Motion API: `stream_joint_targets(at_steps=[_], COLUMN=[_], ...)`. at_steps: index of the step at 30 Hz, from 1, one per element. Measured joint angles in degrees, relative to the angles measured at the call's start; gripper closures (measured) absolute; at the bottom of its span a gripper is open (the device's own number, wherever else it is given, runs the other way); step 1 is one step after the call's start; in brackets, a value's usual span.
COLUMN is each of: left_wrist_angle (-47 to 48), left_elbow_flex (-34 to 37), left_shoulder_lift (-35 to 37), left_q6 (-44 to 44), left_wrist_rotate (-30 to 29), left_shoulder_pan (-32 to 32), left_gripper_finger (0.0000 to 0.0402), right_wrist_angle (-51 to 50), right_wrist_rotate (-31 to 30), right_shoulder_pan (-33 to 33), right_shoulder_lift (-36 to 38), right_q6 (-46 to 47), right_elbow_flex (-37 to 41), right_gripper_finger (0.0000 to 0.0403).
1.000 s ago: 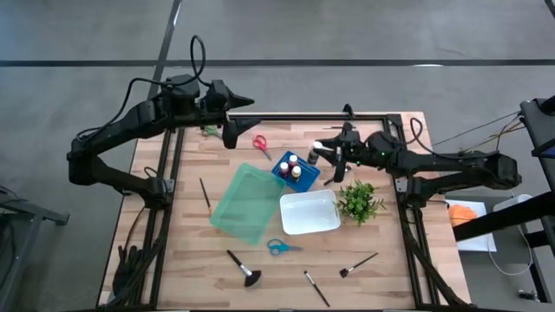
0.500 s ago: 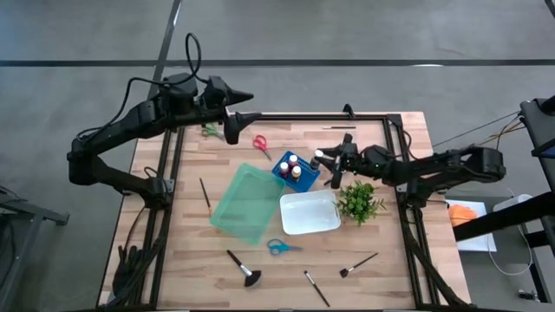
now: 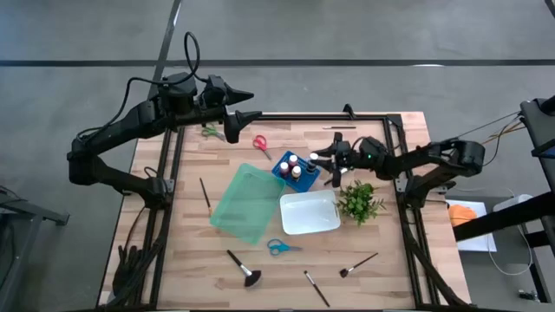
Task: Pick & Place Paint Supplies
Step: Put the gray paint bottle into the blue bin
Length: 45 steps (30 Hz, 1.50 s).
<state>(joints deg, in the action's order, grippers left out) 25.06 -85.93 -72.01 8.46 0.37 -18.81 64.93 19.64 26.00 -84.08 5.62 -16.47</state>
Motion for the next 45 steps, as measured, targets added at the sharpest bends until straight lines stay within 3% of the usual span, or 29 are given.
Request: stream_joint_targets(at_steps=[6,12,27,45], left_wrist_angle=[0.0,-0.2,-6.0,-5.7], left_elbow_flex=[0.0,1.1,8.6,9.5], left_shoulder_lift=[0.0,0.0,0.0,0.0], left_q6=[0.2,0.2,3.4,4.0], left_wrist_rotate=[0.0,0.0,0.0,0.2], left_shoulder_pan=[0.0,0.0,0.0,0.0], left_gripper_finger=[0.0064,0.0064,0.0064,0.0064], right_wrist_angle=[0.4,0.3,0.6,5.0], right_wrist_rotate=[15.9,22.4,25.5,27.4], right_shoulder_pan=[7.0,10.0,10.1,7.8], right_shoulder_lift=[-1.3,-2.6,-11.7,-17.4], right_q6=[1.4,-0.2,-9.5,-11.8], right_elbow_flex=[-0.2,-1.6,-6.2,-6.4], right_gripper_finger=[0.0294,0.0294,0.0294,0.0294])
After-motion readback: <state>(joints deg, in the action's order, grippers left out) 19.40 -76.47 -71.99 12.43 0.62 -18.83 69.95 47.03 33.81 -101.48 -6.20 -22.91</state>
